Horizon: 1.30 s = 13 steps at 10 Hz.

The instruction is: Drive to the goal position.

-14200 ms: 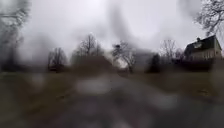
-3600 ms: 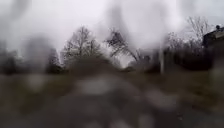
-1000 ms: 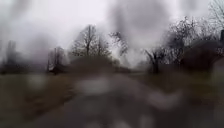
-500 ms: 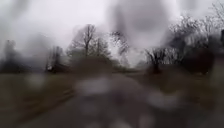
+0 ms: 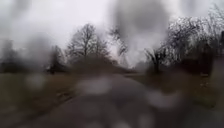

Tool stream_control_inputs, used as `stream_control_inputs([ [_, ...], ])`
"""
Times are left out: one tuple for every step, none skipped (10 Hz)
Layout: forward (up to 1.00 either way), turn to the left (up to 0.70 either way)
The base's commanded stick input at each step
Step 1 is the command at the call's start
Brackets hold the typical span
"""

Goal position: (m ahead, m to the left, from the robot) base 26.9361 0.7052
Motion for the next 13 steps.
stream_control_inputs([
  [0.85,0.00],
  [0.85,0.00],
  [0.85,0.00],
  [0.85,0.00],
  [0.85,0.00],
  [0.85,0.00],
  [0.85,0.00],
  [0.85,0.00],
  [0.85,0.00],
  [0.85,0.00],
  [0.85,0.00],
  [0.85,0.00],
  [0.85,0.00],
])
